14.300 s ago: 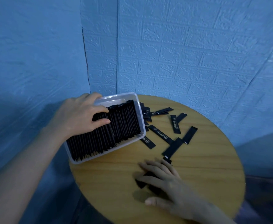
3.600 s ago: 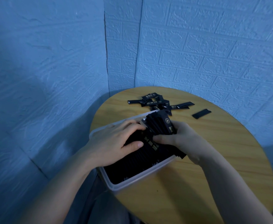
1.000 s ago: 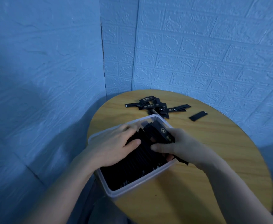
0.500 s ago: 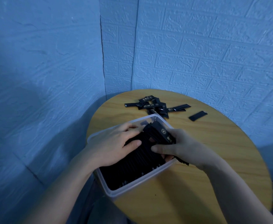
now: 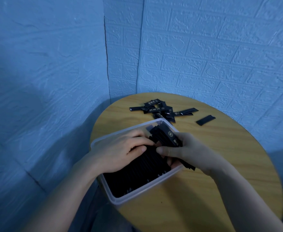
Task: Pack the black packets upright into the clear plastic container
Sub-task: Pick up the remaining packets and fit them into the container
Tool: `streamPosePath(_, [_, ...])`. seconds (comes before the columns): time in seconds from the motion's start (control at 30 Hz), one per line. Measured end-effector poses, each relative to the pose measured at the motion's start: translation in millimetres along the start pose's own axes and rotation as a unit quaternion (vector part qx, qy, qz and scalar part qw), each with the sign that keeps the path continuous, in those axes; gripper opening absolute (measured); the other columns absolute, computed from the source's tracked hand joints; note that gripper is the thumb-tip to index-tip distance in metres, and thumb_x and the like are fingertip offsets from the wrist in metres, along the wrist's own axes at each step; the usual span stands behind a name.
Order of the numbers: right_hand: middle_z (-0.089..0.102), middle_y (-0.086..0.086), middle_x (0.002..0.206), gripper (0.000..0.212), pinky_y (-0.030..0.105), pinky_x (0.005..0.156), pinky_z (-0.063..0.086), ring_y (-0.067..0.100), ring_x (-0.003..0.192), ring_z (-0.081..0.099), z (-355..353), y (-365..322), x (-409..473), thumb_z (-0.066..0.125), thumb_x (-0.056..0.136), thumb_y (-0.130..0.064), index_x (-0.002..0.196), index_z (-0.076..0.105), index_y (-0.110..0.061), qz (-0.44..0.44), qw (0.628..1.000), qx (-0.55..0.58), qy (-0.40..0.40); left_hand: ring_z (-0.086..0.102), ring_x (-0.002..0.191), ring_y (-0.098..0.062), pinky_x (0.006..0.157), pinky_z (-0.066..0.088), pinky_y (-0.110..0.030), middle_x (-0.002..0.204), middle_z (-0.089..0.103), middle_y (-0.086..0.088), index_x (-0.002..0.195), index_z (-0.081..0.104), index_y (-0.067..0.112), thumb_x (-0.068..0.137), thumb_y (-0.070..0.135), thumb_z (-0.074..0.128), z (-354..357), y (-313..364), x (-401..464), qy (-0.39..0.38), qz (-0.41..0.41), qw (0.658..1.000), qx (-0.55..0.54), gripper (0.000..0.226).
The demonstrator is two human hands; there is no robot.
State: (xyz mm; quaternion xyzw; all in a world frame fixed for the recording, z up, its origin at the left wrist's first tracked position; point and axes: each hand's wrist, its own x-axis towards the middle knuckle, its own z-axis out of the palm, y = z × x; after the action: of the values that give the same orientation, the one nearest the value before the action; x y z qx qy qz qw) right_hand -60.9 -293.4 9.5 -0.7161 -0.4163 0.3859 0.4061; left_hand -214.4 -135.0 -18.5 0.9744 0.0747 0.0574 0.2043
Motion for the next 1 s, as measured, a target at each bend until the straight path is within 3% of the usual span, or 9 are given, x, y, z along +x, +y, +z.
streamPosePath(0.13, [0.067,0.009,0.078,0.018,0.028,0.056,0.054,0.019,0.062,0.064,1,-2,2,0.068,0.088,-0.017,0.103,0.063,-0.007,0.02,0.999,0.025,0.024,0.043,0.116,0.004,0.094,0.038,-0.022,0.129,0.041,0.024,0.133,0.052,0.038,0.104,0.038,0.035,-1,1,-1,-0.004,-0.01,1.0,0.0,0.034])
streamPosePath(0.3, [0.069,0.009,0.075,0.02,0.034,0.063,0.059,0.022,0.063,0.067,-1,0,3,0.065,0.09,-0.007,0.109,0.06,-0.006,0.032,0.998,0.026,0.048,0.043,0.118,0.004,0.097,0.041,-0.028,0.13,0.038,0.029,0.133,0.05,0.043,0.103,0.04,0.034,0,0,-2,-0.009,-0.016,1.0,-0.014,0.034])
streamPosePath(0.43, [0.069,0.014,0.07,0.018,0.035,0.064,0.06,0.026,0.06,0.065,-3,-5,3,0.063,0.09,-0.005,0.108,0.06,-0.008,0.039,0.994,0.069,0.076,0.044,0.116,0.004,0.094,0.041,-0.024,0.131,0.035,0.028,0.133,0.05,0.046,0.103,0.042,0.035,1,0,-3,-0.005,-0.022,1.0,-0.01,0.034])
streamPosePath(0.53, [0.071,0.022,0.082,0.021,0.039,0.07,0.061,0.032,0.069,0.069,-2,-9,3,0.057,0.09,0.003,0.108,0.061,-0.008,0.035,0.992,0.084,0.084,0.044,0.114,0.004,0.091,0.04,-0.02,0.131,0.034,0.029,0.133,0.05,0.047,0.102,0.042,0.034,1,0,-3,-0.009,-0.025,1.0,-0.01,0.034])
streamPosePath(0.67, [0.073,0.019,0.089,0.034,0.041,0.077,0.06,0.033,0.083,0.072,1,-11,3,0.056,0.087,0.011,0.108,0.062,-0.014,0.028,0.994,0.073,0.078,0.045,0.114,0.003,0.09,0.042,-0.024,0.131,0.034,0.029,0.133,0.049,0.048,0.103,0.045,0.032,2,-1,-3,-0.004,-0.027,1.0,-0.003,0.035])
streamPosePath(0.83, [0.073,0.004,0.088,0.032,0.041,0.083,0.058,0.018,0.079,0.072,4,-9,4,0.069,0.082,0.0,0.104,0.063,-0.023,0.005,0.992,-0.044,0.12,0.047,0.112,0.001,0.09,0.045,-0.031,0.129,0.034,0.029,0.132,0.048,0.049,0.102,0.049,0.029,2,-1,-3,-0.002,-0.022,1.0,-0.002,0.035])
streamPosePath(1.0, [0.073,0.0,0.09,0.029,0.041,0.084,0.056,0.014,0.082,0.069,4,-10,2,0.076,0.079,-0.014,0.105,0.067,-0.022,-0.01,0.987,-0.094,0.128,0.043,0.117,0.004,0.093,0.042,-0.026,0.134,0.033,0.029,0.134,0.048,0.047,0.102,0.044,0.032,0,1,-4,-0.006,-0.028,1.0,0.006,0.035])
